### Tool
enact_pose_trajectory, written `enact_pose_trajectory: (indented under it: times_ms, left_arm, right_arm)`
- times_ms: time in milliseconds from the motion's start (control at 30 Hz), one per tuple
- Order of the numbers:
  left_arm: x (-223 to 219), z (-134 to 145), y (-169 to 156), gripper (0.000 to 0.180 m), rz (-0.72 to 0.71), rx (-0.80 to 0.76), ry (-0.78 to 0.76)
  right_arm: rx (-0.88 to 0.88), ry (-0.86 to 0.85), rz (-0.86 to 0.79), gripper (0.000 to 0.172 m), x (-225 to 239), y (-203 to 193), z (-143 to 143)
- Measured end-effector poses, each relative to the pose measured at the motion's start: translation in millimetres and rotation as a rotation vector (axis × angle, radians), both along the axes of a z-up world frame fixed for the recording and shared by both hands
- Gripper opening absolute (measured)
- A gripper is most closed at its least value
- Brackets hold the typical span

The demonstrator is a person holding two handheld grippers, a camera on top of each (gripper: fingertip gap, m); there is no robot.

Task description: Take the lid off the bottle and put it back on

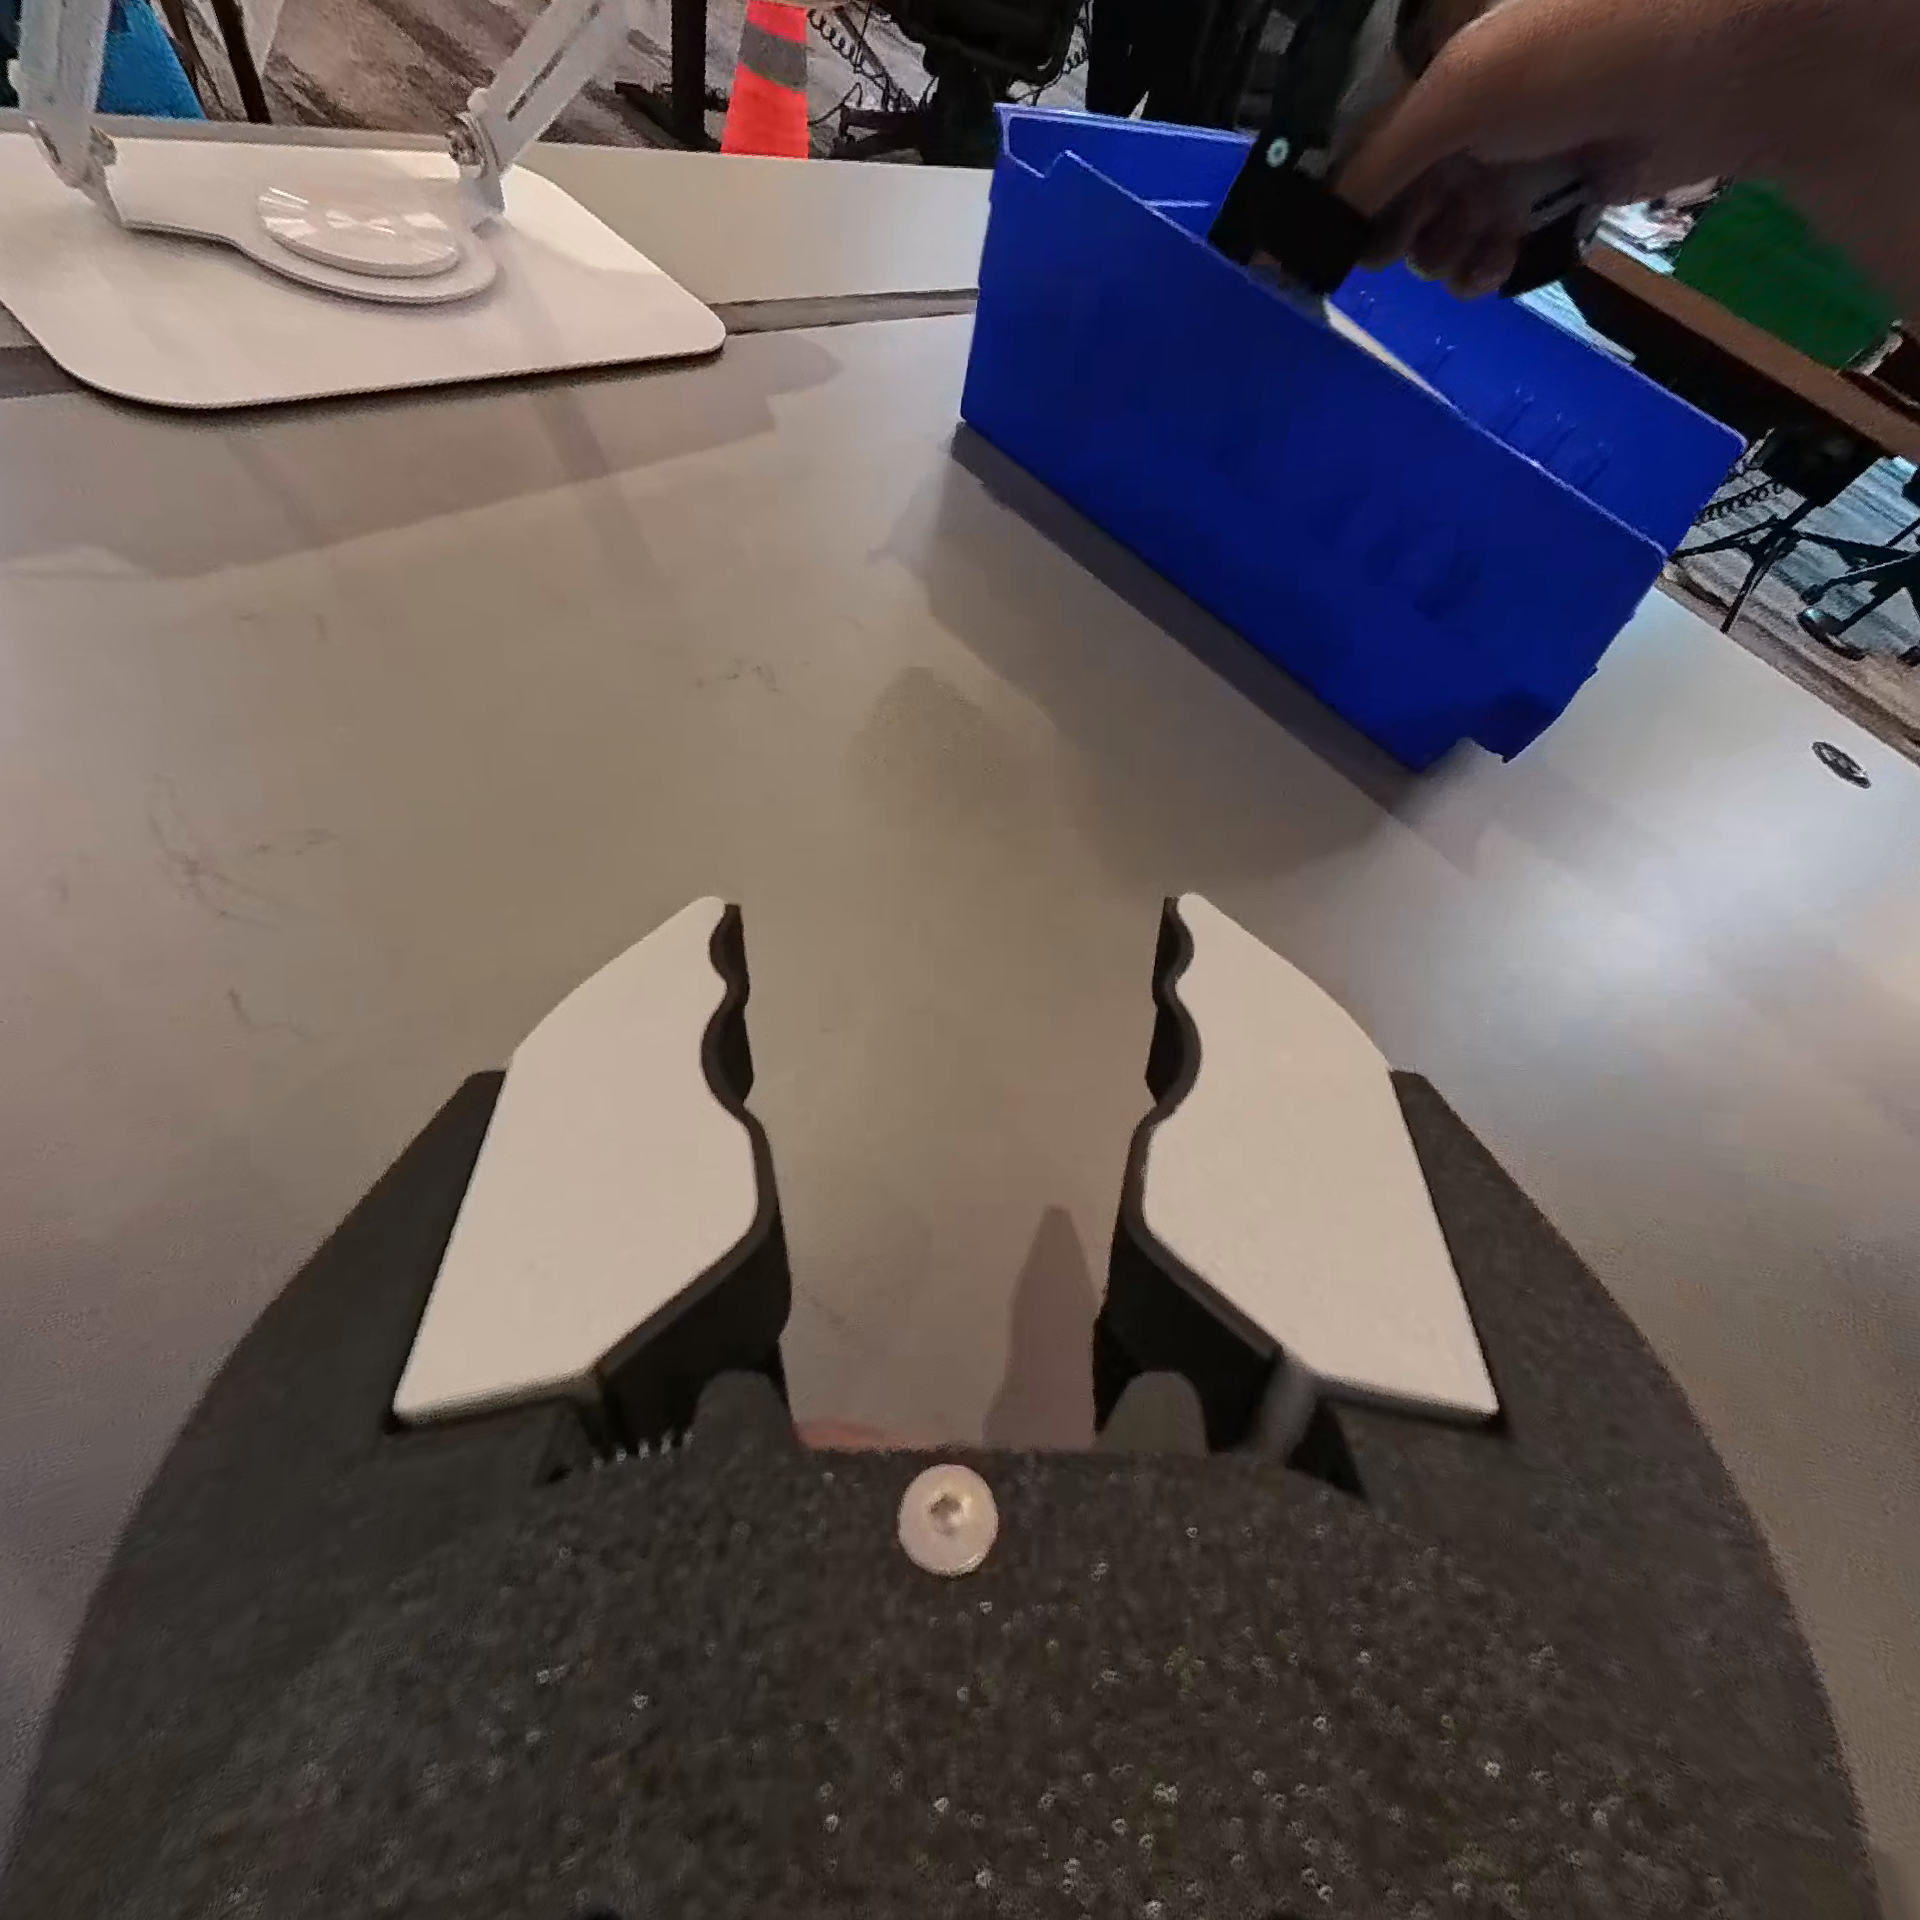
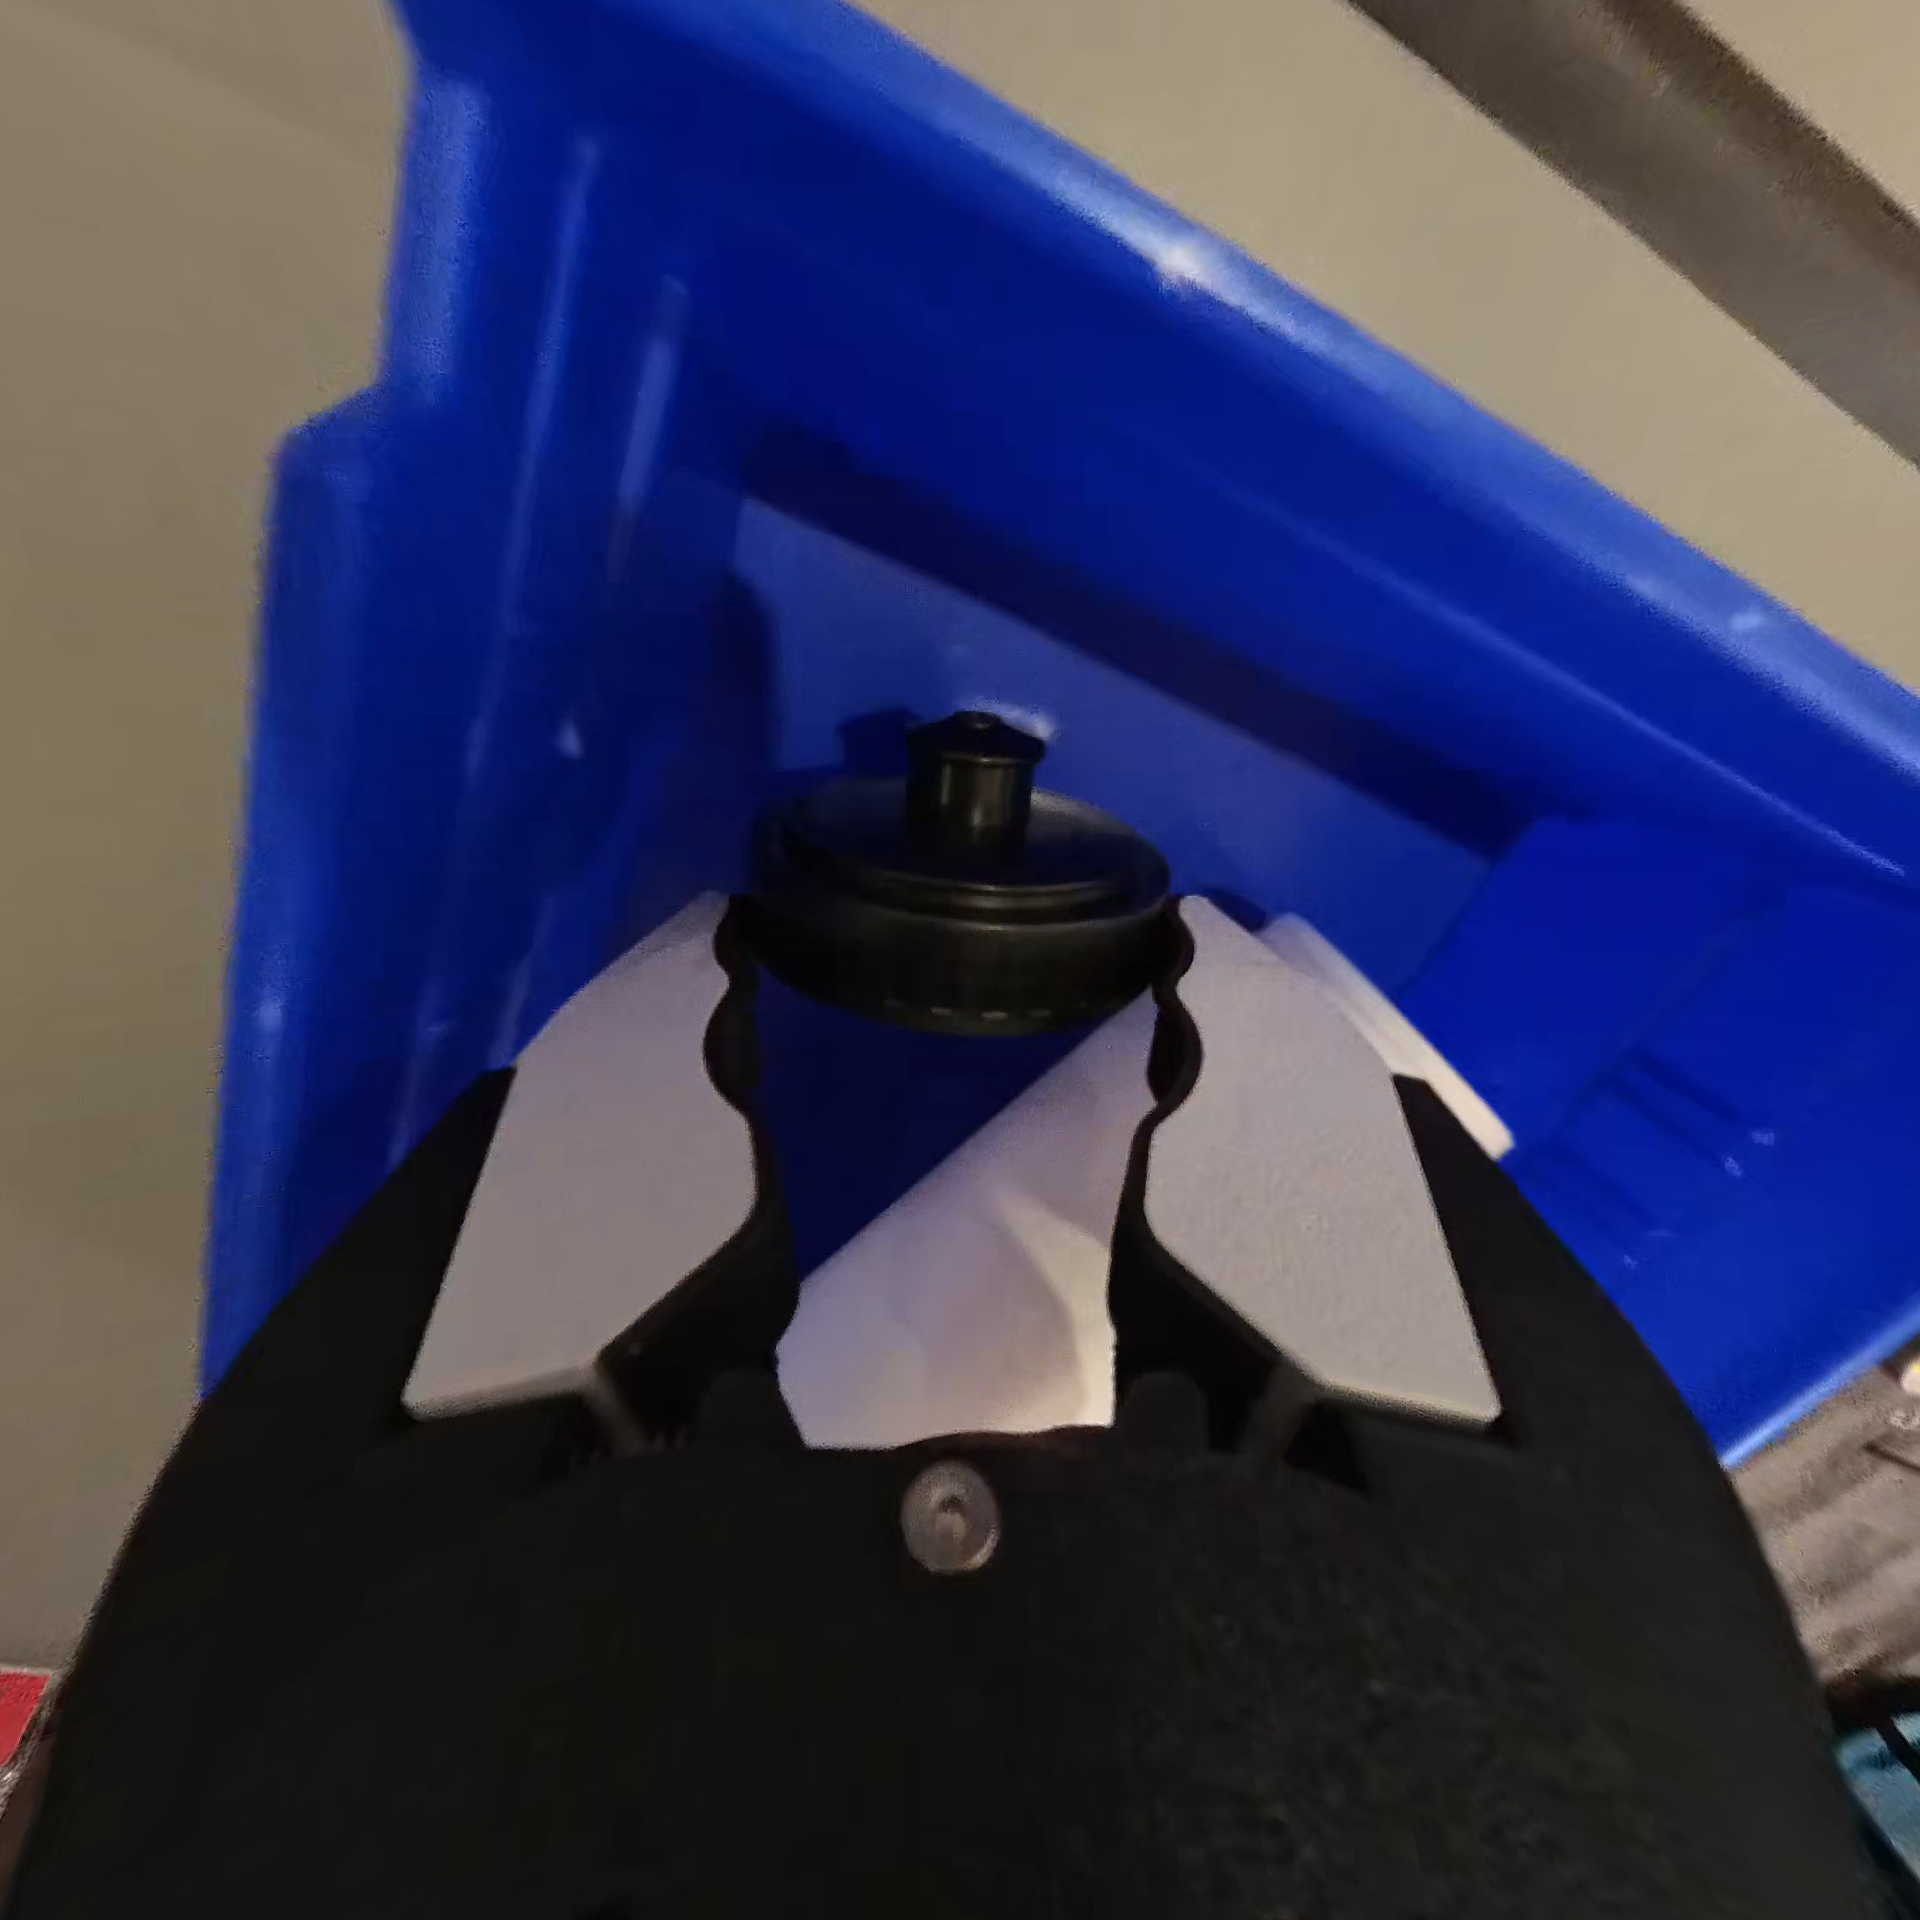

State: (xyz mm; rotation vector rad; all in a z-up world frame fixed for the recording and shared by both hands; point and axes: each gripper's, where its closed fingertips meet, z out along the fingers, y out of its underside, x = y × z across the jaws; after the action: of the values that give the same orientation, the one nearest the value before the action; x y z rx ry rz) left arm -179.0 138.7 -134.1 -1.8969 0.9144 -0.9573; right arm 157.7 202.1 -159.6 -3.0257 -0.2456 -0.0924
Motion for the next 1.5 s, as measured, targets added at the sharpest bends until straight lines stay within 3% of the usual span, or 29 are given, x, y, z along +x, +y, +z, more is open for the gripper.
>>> enact_pose_trajectory:
  times_ms: [100,400,467,567,667,733,800,933,1133,1200,1300,1500]
  left_arm:
    - [-1,-3,0,0.074,0.001,-0.005,0.014]
    - [2,-12,-2,0.078,-0.011,0.014,0.075]
    - [1,-11,-2,0.079,-0.01,0.017,0.067]
    - [0,-9,-1,0.079,-0.002,0.015,0.054]
    - [-1,-8,0,0.078,0.005,0.026,0.056]
    - [-1,-8,-2,0.078,0.008,0.049,0.067]
    - [-1,-6,-8,0.075,0.012,0.078,0.067]
    - [-9,7,-27,0.071,0.051,0.114,0.137]
    - [-64,52,-66,0.076,0.338,0.088,0.099]
    - [-96,49,-82,0.076,0.463,0.111,0.072]
    - [-147,26,-99,0.075,0.634,0.177,0.116]
    - [-179,18,-99,0.069,0.683,0.141,0.098]
  right_arm:
    - [-0.044,0.018,-0.022,0.074,3,1,-14]
    - [0.068,0.198,-0.039,0.08,-12,-5,-9]
    - [0.181,0.224,-0.03,0.083,-15,-5,12]
    - [0.431,0.252,-0.003,0.086,-21,-16,66]
    - [0.733,0.303,0.066,0.083,-38,-48,119]
    - [0.908,0.289,0.069,0.08,-43,-75,132]
    - [1.01,0.287,0.049,0.078,-49,-103,125]
    - [1.059,0.29,-0.015,0.077,-57,-159,83]
    - [1.199,0.177,-0.133,0.074,-42,-228,55]
    - [1.224,0.07,-0.149,0.07,-29,-245,51]
    - [1.21,0.072,-0.128,0.068,-27,-257,50]
    - [1.196,0.089,-0.108,0.069,-27,-249,46]
